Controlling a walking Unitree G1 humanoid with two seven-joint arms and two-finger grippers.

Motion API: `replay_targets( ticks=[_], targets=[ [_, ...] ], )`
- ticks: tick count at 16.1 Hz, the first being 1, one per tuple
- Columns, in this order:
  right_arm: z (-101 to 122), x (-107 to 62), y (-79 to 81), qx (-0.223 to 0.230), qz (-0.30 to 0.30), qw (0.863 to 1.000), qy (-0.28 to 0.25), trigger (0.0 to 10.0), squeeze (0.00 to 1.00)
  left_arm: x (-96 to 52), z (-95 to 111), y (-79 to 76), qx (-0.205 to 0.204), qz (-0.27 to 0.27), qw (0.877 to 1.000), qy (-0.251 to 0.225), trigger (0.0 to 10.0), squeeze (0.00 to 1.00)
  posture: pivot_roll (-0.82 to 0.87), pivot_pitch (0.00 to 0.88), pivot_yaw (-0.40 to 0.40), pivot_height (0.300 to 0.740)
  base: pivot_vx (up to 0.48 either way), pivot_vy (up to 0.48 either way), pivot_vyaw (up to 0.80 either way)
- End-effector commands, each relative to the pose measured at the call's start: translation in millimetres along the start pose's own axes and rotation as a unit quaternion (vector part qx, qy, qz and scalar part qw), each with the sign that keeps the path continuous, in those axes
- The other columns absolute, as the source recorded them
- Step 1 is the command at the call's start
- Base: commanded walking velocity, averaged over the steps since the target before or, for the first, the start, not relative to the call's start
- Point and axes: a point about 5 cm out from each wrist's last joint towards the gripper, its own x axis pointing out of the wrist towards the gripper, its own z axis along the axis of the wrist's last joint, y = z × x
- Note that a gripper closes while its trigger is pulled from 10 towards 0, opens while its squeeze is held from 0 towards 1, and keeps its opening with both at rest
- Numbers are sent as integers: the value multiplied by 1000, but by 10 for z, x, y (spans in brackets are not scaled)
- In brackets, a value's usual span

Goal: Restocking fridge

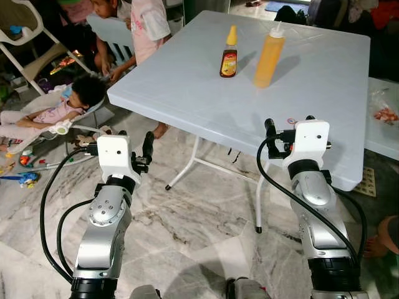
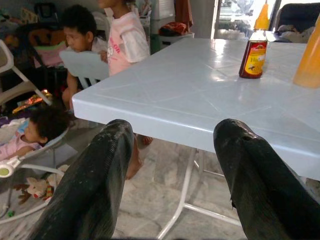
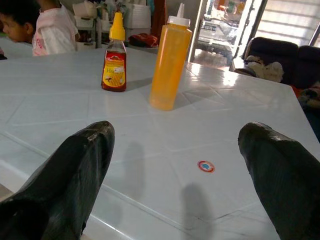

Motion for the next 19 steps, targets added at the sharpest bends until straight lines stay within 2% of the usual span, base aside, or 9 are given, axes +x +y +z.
replay_targets(
  ticks=[1, 19],
  targets=[
    [6, 8, -2, 1, -2, 1000, -1, 10000, 0, 3, -3, 27, 5, 3, 1000, 3, 10000, 0, -30, 77, 39, 740, 0, 0, 0],
    [6, 8, -2, 1, -2, 1000, -1, 10000, 0, 3, -3, 27, 5, 3, 1000, 3, 10000, 0, -30, 77, 39, 740, 0, 0, 0]
  ],
)
